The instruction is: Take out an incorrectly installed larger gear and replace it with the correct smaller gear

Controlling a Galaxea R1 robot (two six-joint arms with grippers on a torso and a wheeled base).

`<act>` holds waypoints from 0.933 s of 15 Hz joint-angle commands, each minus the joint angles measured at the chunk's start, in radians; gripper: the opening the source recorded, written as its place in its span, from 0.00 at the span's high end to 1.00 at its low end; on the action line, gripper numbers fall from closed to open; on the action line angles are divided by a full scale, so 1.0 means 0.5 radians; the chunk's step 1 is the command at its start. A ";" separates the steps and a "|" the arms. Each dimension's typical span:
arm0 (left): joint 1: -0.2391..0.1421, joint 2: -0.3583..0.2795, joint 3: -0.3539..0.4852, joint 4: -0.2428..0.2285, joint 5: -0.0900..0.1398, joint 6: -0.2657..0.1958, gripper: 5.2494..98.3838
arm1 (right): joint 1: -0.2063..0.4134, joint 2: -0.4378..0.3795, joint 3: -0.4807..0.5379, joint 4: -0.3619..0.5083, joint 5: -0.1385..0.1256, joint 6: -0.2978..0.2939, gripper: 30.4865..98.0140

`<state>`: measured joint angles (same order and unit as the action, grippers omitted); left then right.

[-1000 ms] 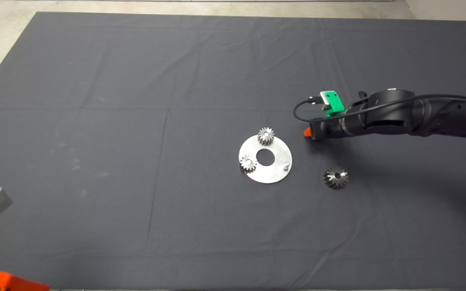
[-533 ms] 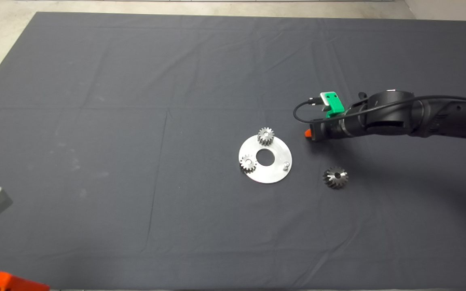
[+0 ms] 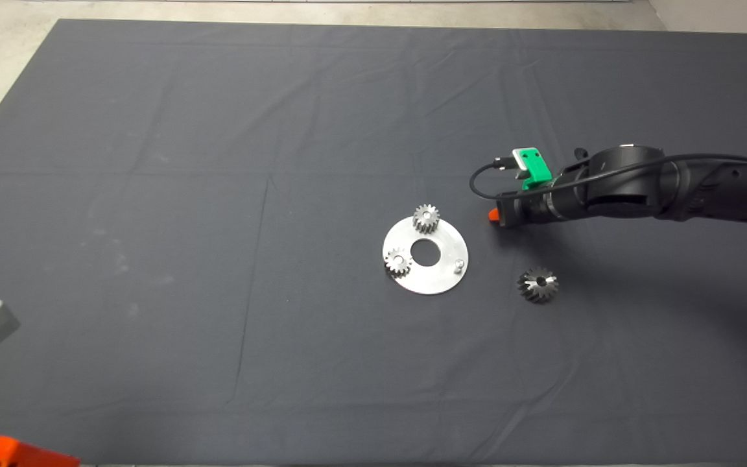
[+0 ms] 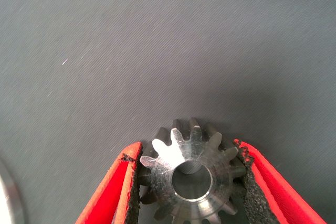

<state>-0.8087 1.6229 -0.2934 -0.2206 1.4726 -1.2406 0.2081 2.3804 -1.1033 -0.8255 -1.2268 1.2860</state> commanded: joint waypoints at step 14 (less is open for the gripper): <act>0.001 -0.010 0.026 -0.034 0.006 0.002 0.00 | 0.373 0.160 0.593 0.586 -0.517 -0.022 0.84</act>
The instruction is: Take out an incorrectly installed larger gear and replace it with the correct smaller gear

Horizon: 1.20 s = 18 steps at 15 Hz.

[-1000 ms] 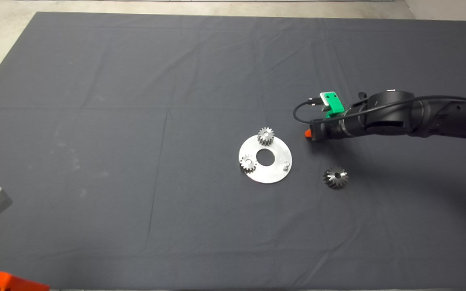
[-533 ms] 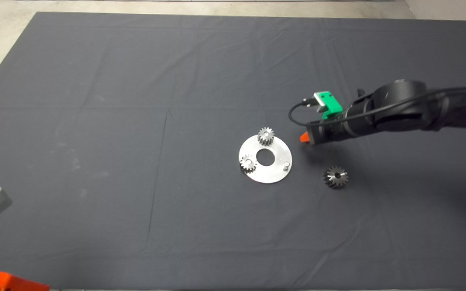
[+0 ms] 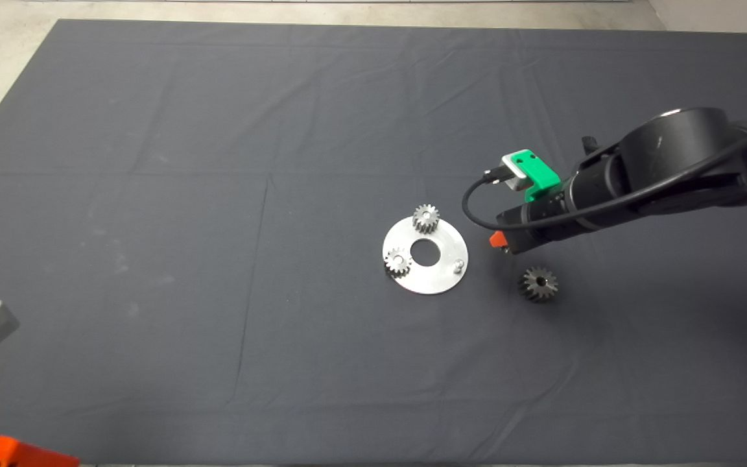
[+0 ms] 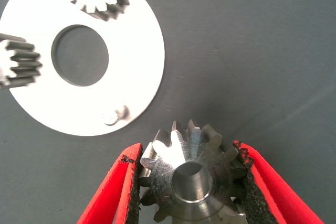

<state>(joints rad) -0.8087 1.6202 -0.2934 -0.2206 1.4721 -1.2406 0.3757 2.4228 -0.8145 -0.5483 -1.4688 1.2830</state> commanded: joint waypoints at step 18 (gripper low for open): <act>0.001 -0.026 0.026 -0.034 0.010 0.005 0.00 | -0.205 0.194 0.083 -0.383 -0.124 0.030 0.84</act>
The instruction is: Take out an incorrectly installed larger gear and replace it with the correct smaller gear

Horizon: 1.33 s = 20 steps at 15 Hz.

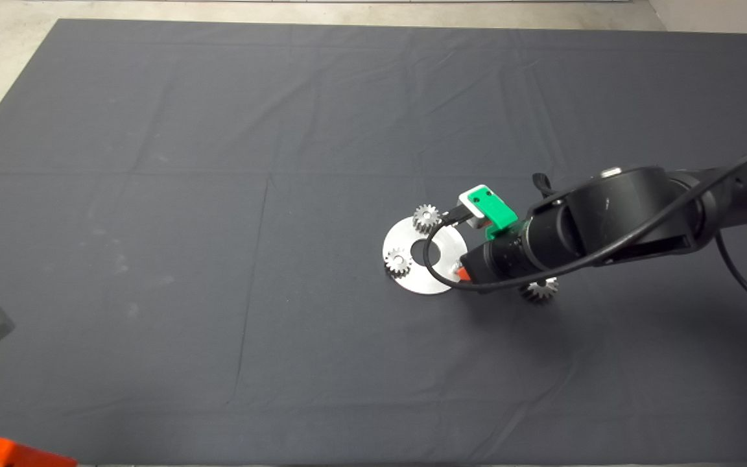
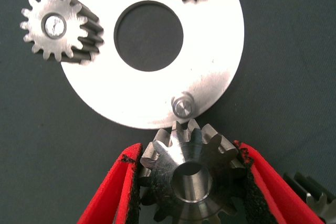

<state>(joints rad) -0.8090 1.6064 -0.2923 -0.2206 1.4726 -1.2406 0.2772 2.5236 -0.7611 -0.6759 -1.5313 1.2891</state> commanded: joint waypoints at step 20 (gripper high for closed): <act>0.004 0.002 0.024 -0.034 0.015 0.005 0.00 | -0.082 0.014 -0.140 -0.247 0.001 0.072 0.84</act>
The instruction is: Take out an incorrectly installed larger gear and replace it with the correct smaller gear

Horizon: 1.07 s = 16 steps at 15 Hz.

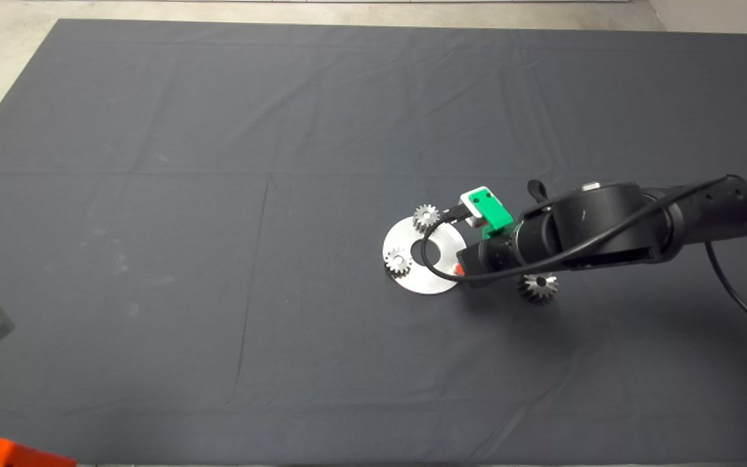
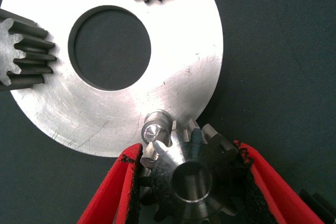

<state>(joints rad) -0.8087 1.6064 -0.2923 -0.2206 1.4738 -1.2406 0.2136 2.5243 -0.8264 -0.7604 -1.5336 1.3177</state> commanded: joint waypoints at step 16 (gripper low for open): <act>0.002 -0.002 0.024 -0.034 0.013 0.004 0.00 | 0.045 0.143 -0.077 -0.078 -0.001 0.046 0.84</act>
<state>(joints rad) -0.8087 1.6062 -0.2923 -0.2206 1.4738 -1.2406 0.2135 2.6064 -0.8711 -0.7667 -1.5345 1.3331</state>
